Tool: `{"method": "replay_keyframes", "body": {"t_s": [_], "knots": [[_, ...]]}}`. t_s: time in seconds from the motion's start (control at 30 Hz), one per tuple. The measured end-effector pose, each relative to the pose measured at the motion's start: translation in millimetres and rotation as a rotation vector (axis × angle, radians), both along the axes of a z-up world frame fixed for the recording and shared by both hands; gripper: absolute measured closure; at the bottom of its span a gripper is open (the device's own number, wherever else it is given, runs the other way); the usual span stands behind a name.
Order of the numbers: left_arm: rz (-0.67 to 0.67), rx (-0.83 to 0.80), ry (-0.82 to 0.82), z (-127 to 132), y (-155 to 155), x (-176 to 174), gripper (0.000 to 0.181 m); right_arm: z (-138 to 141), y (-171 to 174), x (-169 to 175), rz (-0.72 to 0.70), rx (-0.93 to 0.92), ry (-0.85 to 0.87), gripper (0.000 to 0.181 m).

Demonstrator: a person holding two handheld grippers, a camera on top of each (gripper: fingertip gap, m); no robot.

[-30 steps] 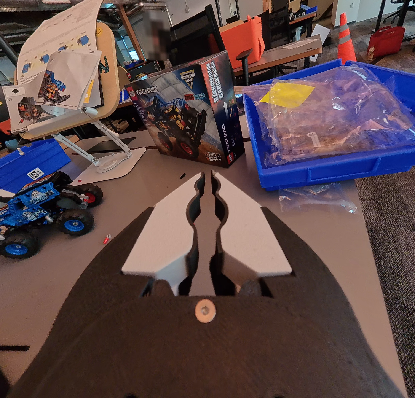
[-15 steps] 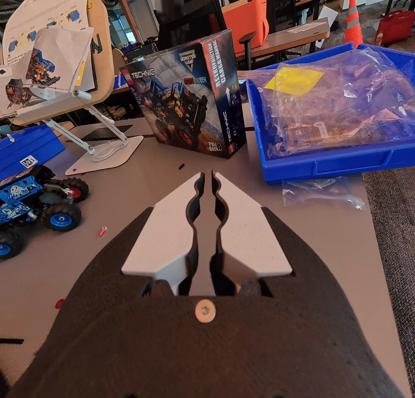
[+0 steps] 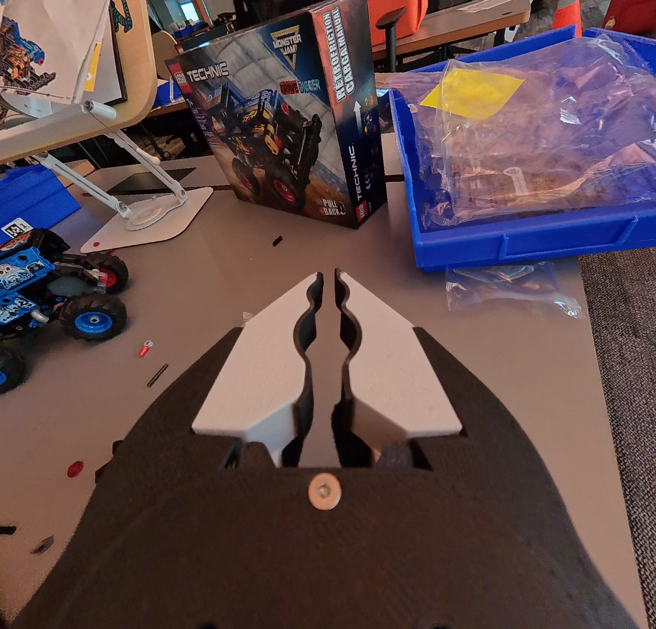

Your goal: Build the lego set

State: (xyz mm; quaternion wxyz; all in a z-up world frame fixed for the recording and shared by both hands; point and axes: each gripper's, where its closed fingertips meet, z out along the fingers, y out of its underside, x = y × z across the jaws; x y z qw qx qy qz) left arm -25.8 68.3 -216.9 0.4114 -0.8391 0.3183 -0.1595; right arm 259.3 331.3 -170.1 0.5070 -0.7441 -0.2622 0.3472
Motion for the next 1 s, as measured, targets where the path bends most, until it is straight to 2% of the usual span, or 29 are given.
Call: {"method": "replay_keyframes", "body": {"t_s": [0.07, 0.17, 0.27, 0.5, 0.6, 0.7, 0.83, 0.93, 1.0], "knots": [[-0.001, -0.005, 0.004, -1.4, -0.2, 3.2, 0.091, -1.4, 0.0, -0.5, 0.002, -0.003, -0.006, 0.177], [-0.148, -0.013, 0.099, -9.5, -19.5, 2.2, 0.074, -3.0, 0.2, -0.9, 0.003, -0.007, -0.010, 0.177], [-0.217, -0.036, 0.078, -9.4, -29.7, -2.5, 0.080, -3.2, -0.1, -1.7, 0.006, -0.007, -0.014, 0.177], [-0.148, 0.006, 0.084, -7.3, -17.2, 10.7, 0.079, -2.3, -0.6, -1.7, 0.006, -0.003, -0.015, 0.177], [-0.083, -0.002, 0.038, -8.3, -5.4, 19.0, 0.081, -2.7, -0.7, -2.1, 0.008, -0.004, -0.015, 0.177], [0.023, 0.012, 0.000, -7.2, 13.3, 26.4, 0.091, -2.3, -0.9, -2.0, 0.008, -0.003, -0.014, 0.177], [0.130, 0.013, 0.003, -7.4, 33.9, 42.5, 0.090, -1.5, -1.5, -2.5, 0.010, 0.000, -0.014, 0.177], [0.130, -0.001, -0.055, -5.9, 42.8, 66.8, 0.081, -2.5, -1.3, -2.6, 0.009, -0.002, -0.017, 0.177], [0.054, -0.012, -0.131, -3.3, 39.5, 94.3, 0.077, -2.8, -1.2, -2.5, 0.009, -0.003, -0.017, 0.177]]}}
